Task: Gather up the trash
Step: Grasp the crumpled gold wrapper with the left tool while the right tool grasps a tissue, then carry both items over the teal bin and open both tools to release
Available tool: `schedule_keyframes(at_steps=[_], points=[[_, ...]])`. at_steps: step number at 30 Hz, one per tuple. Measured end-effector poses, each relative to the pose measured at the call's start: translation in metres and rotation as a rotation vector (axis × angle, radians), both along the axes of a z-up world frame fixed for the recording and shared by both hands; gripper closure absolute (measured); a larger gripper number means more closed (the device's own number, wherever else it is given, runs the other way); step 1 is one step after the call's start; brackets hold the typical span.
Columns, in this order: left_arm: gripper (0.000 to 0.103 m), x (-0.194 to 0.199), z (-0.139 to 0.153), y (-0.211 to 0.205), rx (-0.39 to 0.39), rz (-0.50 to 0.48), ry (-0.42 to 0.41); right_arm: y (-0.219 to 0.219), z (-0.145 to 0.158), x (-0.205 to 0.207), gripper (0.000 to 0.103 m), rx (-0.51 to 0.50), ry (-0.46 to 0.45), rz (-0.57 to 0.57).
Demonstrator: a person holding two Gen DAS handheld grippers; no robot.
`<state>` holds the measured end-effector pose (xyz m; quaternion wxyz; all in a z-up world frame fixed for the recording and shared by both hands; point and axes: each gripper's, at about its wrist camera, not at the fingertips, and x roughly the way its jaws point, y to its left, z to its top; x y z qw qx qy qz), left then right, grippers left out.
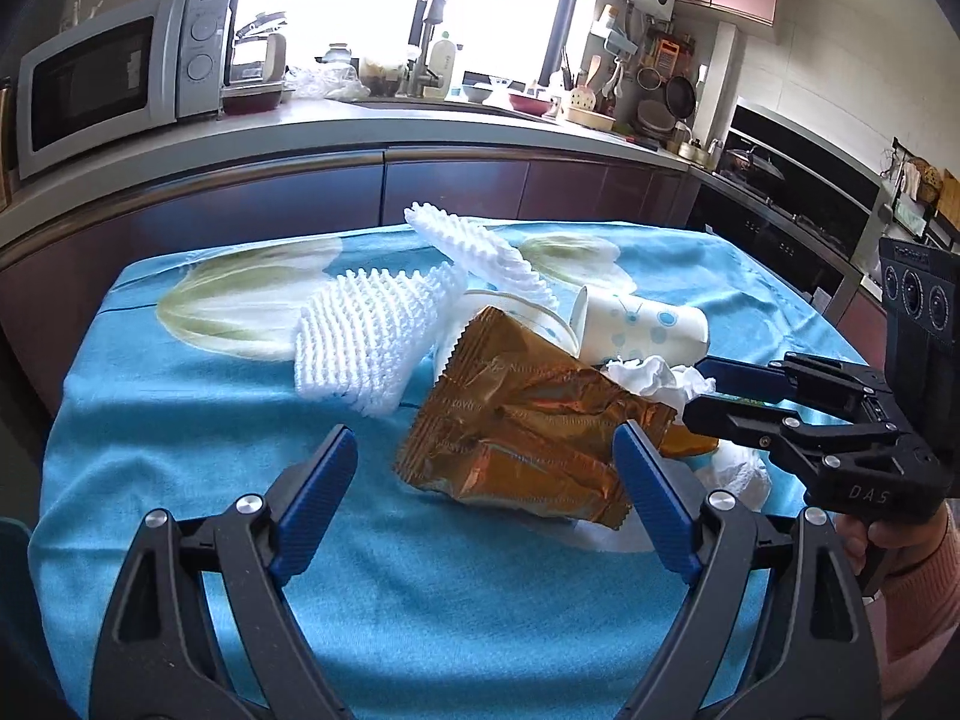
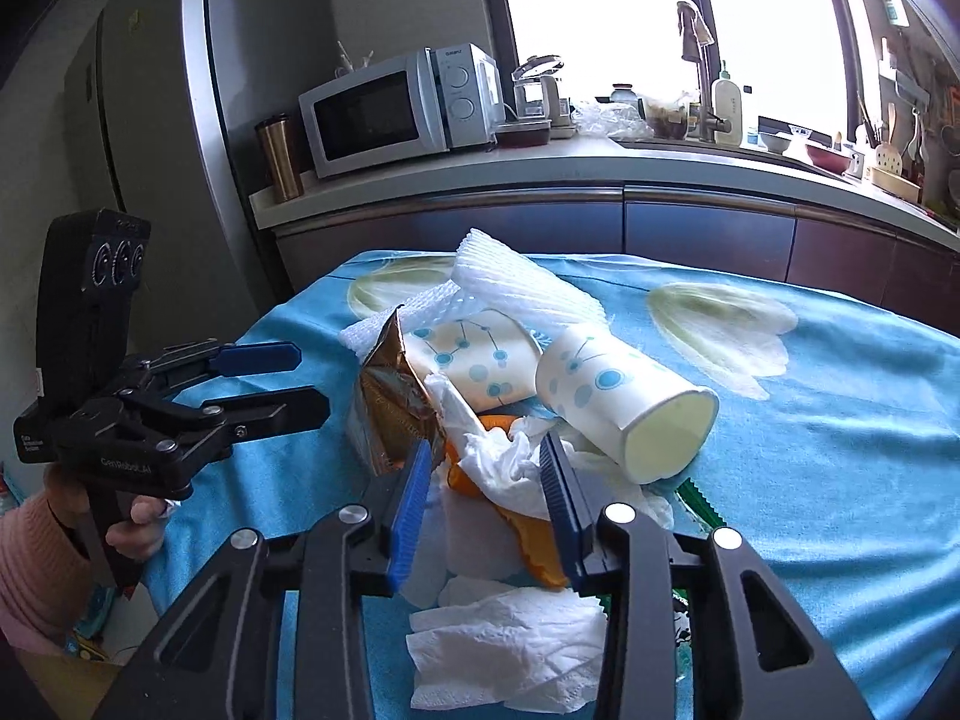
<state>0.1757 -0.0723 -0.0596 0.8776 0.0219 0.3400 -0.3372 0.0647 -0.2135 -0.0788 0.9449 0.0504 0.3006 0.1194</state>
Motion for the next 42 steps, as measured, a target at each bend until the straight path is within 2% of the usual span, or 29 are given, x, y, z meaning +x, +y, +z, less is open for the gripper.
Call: schedule_keyframes(at_steps=[4,7,9,10,13,15,18,19,20,22,24,31,42], points=[[0.017,0.017,-0.005,-0.015,0.023,-0.038,0.046,-0.004,-0.003,0.003,0.087,0.011,0.010,0.006],[0.017,0.025,-0.009,-0.024,0.040,-0.073,0.076,-0.006,-0.005,0.004,0.094,0.028,0.017,0.014],[0.015,0.031,-0.013,-0.030,0.034,-0.129,0.115,-0.007,-0.006,0.004,0.095,0.043,0.020,0.025],[0.015,0.032,-0.016,-0.033,0.043,-0.127,0.121,-0.007,-0.007,0.005,0.096,0.047,0.020,0.031],[0.021,0.030,-0.021,-0.039,0.061,-0.144,0.121,-0.003,-0.008,0.005,0.097,0.052,0.021,0.045],[0.033,0.025,-0.021,-0.039,0.063,-0.147,0.119,-0.002,-0.007,0.006,0.098,0.056,0.020,0.050],[0.046,0.017,-0.019,-0.034,0.044,-0.141,0.110,-0.004,-0.007,0.006,0.099,0.073,0.020,0.052],[0.047,0.014,-0.017,-0.032,0.032,-0.138,0.113,-0.006,-0.007,0.006,0.099,0.085,0.020,0.053],[0.056,0.011,-0.016,-0.029,0.022,-0.139,0.114,-0.006,-0.006,0.005,0.099,0.094,0.018,0.053],[0.060,0.005,-0.013,-0.025,0.013,-0.126,0.106,-0.007,-0.004,0.005,0.099,0.105,0.013,0.057],[0.078,0.000,-0.010,-0.021,0.002,-0.120,0.106,-0.008,0.000,0.003,0.099,0.115,0.002,0.062],[0.082,-0.021,0.003,0.011,-0.050,-0.049,0.082,-0.006,0.018,-0.004,0.100,0.148,-0.045,0.085],[0.082,-0.052,0.031,0.090,-0.116,0.112,0.021,0.013,0.041,-0.005,0.100,0.239,-0.078,0.170]])
